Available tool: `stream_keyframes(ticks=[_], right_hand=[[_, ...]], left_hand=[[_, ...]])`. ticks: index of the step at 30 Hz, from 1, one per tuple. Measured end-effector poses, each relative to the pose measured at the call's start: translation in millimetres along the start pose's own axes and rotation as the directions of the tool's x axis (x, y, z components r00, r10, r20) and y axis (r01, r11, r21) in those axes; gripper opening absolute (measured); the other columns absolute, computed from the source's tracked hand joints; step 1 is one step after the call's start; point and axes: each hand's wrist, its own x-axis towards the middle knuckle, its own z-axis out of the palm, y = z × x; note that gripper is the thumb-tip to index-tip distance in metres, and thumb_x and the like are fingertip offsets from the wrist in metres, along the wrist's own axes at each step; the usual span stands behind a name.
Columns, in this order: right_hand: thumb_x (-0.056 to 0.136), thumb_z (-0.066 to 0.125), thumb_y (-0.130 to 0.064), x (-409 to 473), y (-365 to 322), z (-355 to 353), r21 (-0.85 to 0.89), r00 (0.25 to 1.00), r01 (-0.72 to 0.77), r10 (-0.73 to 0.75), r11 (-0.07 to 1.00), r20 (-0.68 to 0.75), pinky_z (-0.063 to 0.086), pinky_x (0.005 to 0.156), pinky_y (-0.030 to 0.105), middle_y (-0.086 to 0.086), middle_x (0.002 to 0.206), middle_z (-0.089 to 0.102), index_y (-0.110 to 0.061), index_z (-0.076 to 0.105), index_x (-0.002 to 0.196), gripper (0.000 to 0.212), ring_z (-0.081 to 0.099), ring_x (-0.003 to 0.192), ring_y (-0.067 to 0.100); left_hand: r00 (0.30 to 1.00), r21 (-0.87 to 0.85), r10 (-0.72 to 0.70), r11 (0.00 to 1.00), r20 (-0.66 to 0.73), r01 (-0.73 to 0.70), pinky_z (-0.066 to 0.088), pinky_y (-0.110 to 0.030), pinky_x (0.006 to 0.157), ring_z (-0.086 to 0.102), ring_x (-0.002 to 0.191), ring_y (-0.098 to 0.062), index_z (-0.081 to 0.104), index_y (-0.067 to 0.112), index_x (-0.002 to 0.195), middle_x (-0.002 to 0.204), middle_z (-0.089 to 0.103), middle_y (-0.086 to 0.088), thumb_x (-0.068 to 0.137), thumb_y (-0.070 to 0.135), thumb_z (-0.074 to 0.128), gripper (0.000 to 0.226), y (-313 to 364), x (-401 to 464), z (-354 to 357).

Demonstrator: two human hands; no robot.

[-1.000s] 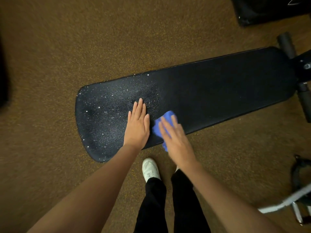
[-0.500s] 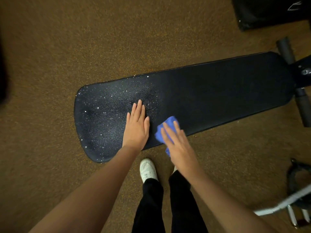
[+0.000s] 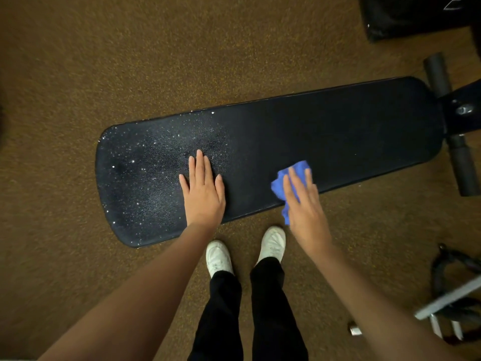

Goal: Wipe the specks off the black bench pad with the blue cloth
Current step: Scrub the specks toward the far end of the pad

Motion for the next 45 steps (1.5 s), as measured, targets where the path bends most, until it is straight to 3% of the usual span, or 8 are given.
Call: stream_keyframes(ticks=[5,13,19,26,31,36,42,45], right_hand=[[0.07,0.072,0.006,52,9,-9,0.012,0.984,-0.168,0.169,0.986,-0.059,0.012,0.11,0.053,0.02,0.152,0.023,0.003,0.027,0.142,0.085,0.01,0.139,0.045],[0.067,0.061,0.002,39,-29,14,0.024,0.969,0.245,-0.245,0.969,0.015,0.028,0.106,0.056,0.016,0.148,0.035,0.0,0.037,0.138,0.075,0.023,0.136,0.046],[0.068,0.074,0.006,66,23,-17,-0.001,0.994,-0.103,0.103,0.995,-0.048,0.013,0.109,0.054,0.021,0.15,0.027,0.003,0.032,0.141,0.084,0.014,0.138,0.047],[0.073,0.047,0.004,33,8,-5,-0.084,0.988,0.157,-0.157,0.984,0.014,0.017,0.11,0.052,0.015,0.151,0.027,-0.001,0.033,0.14,0.068,0.015,0.139,0.043],[0.073,0.062,0.005,29,34,-16,-0.108,0.991,-0.129,0.124,0.986,-0.053,0.012,0.108,0.057,0.018,0.151,0.025,0.0,0.032,0.141,0.075,0.015,0.138,0.045],[0.065,0.075,0.002,62,29,-20,-0.068,0.986,-0.163,0.16,0.984,-0.048,0.017,0.108,0.059,0.022,0.149,0.028,0.006,0.029,0.141,0.089,0.015,0.135,0.052],[0.061,0.077,0.002,77,-12,1,-0.005,0.977,0.213,-0.213,0.977,0.012,0.015,0.107,0.054,0.015,0.146,0.038,0.002,0.04,0.135,0.083,0.024,0.134,0.049],[0.067,0.074,0.003,70,-4,-3,0.003,0.97,0.241,-0.241,0.971,0.042,0.012,0.11,0.052,0.012,0.15,0.031,-0.002,0.037,0.139,0.082,0.018,0.139,0.043]], left_hand=[[0.999,0.031,-0.028,0.999,-0.037,0.029,-0.002,-0.049,0.114,-0.008,0.144,-0.019,0.008,0.007,0.147,0.157,-0.002,-0.004,0.092,0.043,0.004,0.066,5,0,8],[0.993,0.015,-0.111,0.994,-0.044,0.112,-0.003,-0.053,0.112,-0.006,0.144,-0.021,0.011,0.004,0.147,0.157,0.0,-0.005,0.086,0.046,0.002,0.074,19,3,8],[0.989,-0.008,-0.136,0.991,-0.061,0.135,-0.002,-0.052,0.114,-0.007,0.144,-0.019,0.012,0.006,0.147,0.157,0.001,-0.003,0.088,0.046,0.002,0.072,23,4,8],[0.962,-0.037,-0.265,0.964,-0.066,0.263,0.0,-0.057,0.112,-0.003,0.144,-0.023,0.016,0.006,0.147,0.157,0.006,-0.007,0.1,0.028,0.028,0.053,42,12,8],[0.949,-0.006,-0.309,0.951,-0.067,0.309,0.0,-0.057,0.111,-0.005,0.144,-0.025,0.013,0.004,0.147,0.157,0.005,-0.009,0.092,0.039,0.014,0.065,47,15,13],[0.949,-0.003,-0.303,0.953,-0.086,0.304,-0.001,-0.058,0.111,-0.005,0.144,-0.025,0.011,0.004,0.147,0.157,0.004,-0.009,0.096,0.036,0.02,0.061,46,14,17],[0.944,0.001,-0.319,0.947,-0.082,0.32,0.002,-0.059,0.11,-0.004,0.144,-0.026,0.012,0.003,0.147,0.156,0.006,-0.01,0.092,0.042,0.012,0.067,51,15,15],[0.938,-0.015,-0.341,0.94,-0.061,0.341,0.002,-0.058,0.111,-0.004,0.144,-0.025,0.011,0.003,0.147,0.156,0.005,-0.01,0.1,0.03,0.027,0.057,55,16,11]])
